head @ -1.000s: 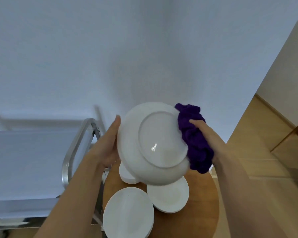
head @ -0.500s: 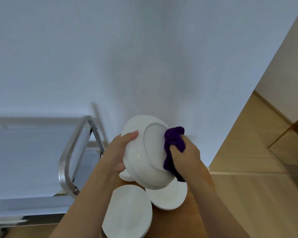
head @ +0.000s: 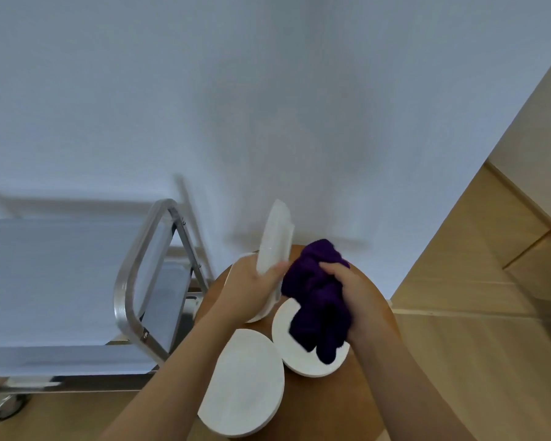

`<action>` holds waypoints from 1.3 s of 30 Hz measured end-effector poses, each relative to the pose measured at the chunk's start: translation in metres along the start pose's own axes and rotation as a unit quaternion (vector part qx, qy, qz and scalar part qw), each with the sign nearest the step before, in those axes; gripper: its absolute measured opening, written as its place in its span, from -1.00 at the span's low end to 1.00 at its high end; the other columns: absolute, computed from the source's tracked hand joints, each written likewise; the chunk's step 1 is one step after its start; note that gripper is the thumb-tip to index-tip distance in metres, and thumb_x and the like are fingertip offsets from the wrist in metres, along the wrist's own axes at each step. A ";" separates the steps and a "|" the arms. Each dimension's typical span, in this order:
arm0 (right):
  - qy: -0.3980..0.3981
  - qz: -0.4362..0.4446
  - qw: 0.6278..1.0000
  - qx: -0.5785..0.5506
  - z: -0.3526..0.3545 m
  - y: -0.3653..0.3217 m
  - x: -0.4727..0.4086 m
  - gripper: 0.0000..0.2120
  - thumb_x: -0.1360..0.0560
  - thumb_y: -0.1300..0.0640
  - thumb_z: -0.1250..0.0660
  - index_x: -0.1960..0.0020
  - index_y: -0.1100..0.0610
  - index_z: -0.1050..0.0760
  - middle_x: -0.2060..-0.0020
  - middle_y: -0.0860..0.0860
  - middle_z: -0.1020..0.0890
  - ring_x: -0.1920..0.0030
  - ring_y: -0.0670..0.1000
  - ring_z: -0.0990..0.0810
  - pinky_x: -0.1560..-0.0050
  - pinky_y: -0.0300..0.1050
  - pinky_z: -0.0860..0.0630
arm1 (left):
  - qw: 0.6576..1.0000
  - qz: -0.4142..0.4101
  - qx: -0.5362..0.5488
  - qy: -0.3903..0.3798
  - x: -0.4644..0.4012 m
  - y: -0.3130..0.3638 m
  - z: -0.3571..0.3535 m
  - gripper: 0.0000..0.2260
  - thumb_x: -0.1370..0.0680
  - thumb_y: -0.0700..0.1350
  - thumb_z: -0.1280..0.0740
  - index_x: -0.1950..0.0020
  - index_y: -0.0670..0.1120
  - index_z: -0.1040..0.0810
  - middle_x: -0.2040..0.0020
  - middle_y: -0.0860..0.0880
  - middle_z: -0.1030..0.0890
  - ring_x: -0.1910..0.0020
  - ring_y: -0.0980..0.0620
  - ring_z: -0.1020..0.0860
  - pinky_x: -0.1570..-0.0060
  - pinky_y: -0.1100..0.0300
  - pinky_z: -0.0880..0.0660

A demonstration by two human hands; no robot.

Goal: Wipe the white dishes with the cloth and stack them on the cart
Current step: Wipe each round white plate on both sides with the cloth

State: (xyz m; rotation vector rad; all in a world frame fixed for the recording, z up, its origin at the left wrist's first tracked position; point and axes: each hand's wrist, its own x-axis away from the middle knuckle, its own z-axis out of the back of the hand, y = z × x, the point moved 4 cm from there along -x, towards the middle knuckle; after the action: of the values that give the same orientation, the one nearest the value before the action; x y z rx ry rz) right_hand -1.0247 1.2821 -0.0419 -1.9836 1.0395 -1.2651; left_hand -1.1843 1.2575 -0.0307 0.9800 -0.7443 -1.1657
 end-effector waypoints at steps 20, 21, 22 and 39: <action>0.046 -0.116 0.983 0.135 0.051 0.067 -0.053 -0.68 -0.29 0.32 -0.38 -0.02 0.15 -0.48 0.23 0.13 -0.65 0.28 0.12 -0.63 0.32 -0.04 -0.60 | 0.956 0.091 -0.261 0.096 0.033 -0.115 0.047 -0.47 -0.56 0.08 -0.28 -0.48 -0.09 -0.29 -0.45 -0.09 -0.34 -0.45 -0.12 -0.26 -0.40 -0.12 -0.21; 0.044 -0.122 0.981 0.142 0.051 0.075 -0.056 -0.68 -0.29 0.33 -0.38 -0.03 0.14 -0.49 0.22 0.13 -0.65 0.29 0.12 -0.64 0.34 -0.04 -0.59 | 0.955 0.148 -0.239 0.096 0.032 -0.133 0.052 -0.57 -0.57 -0.01 -0.29 -0.40 -0.13 -0.38 -0.34 -0.15 -0.46 -0.33 -0.16 -0.40 -0.32 -0.10 -0.34; 0.046 -0.132 0.978 0.154 0.051 0.085 -0.059 -0.69 -0.30 0.33 -0.38 -0.01 0.13 -0.49 0.23 0.13 -0.65 0.29 0.12 -0.65 0.34 -0.03 -0.59 | 0.956 0.199 -0.204 0.072 0.036 -0.153 0.053 -0.68 -0.58 -0.06 -0.30 -0.30 -0.15 -0.47 -0.21 -0.15 -0.56 -0.18 -0.13 -0.51 -0.22 -0.06 -0.45; 0.105 -0.159 0.833 0.519 0.055 0.230 -0.112 -0.76 -0.41 0.28 -0.35 0.01 0.09 -0.37 0.17 0.01 -0.50 0.19 -0.03 -0.50 0.31 -0.21 -0.41 | 0.893 0.392 -0.219 0.009 0.082 -0.290 0.038 -0.83 -0.57 -0.23 -0.22 0.12 -0.21 -0.58 0.23 -0.13 -0.58 0.26 -0.05 -0.51 0.33 0.20 -0.35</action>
State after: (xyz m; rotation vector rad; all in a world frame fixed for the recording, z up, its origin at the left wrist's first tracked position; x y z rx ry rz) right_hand -1.0739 1.2541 -0.2977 -1.1678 -0.0241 -1.7327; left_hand -1.3127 1.1424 -0.2811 0.2455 -0.7167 -0.5577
